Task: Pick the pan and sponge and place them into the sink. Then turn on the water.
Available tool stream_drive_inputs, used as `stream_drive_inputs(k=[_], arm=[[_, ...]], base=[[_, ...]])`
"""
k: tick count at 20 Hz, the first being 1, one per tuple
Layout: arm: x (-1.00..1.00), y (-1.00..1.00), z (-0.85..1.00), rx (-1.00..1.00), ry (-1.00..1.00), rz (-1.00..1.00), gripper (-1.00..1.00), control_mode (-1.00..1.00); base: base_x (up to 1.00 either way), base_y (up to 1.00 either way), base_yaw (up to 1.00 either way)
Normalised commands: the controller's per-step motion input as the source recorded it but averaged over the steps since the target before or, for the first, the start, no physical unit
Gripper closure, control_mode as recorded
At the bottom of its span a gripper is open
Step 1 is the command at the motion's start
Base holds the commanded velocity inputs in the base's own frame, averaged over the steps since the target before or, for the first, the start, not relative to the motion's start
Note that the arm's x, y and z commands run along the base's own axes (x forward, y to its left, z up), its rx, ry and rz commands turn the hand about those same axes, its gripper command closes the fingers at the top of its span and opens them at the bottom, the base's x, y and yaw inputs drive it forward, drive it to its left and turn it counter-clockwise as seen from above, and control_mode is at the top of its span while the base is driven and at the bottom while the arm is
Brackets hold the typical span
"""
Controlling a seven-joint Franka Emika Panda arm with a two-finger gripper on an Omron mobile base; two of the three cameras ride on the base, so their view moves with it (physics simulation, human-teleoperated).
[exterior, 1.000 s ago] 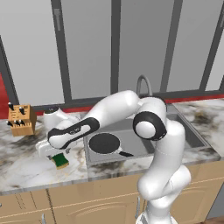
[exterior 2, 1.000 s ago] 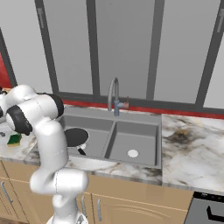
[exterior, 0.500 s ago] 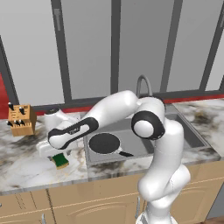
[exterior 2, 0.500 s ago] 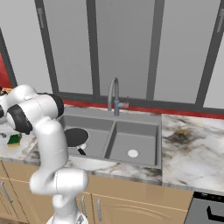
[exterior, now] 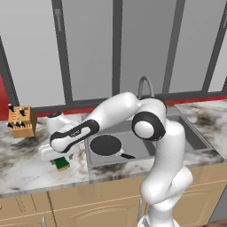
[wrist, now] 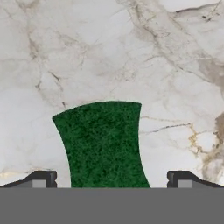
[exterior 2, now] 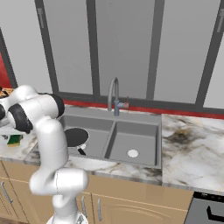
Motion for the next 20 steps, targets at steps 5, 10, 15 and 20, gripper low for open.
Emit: stream_drive_inputs(k=[5,10,15,20], arm=[[0.07,0.09,-0.16,0.0,0.0,0.0,-1.0,-1.0],[0.08,0.02,-0.15,0.0,0.0,0.0,-1.0,-1.0],[0.17,0.1,-0.22,0.0,0.0,0.0,-1.0,-1.0],[0.09,0.2,-0.3,0.0,0.0,0.0,-1.0,-1.0]], base=[[0.0,0.0,0.0],[0.0,0.0,0.0],[0.0,0.0,0.0],[0.0,0.0,0.0]])
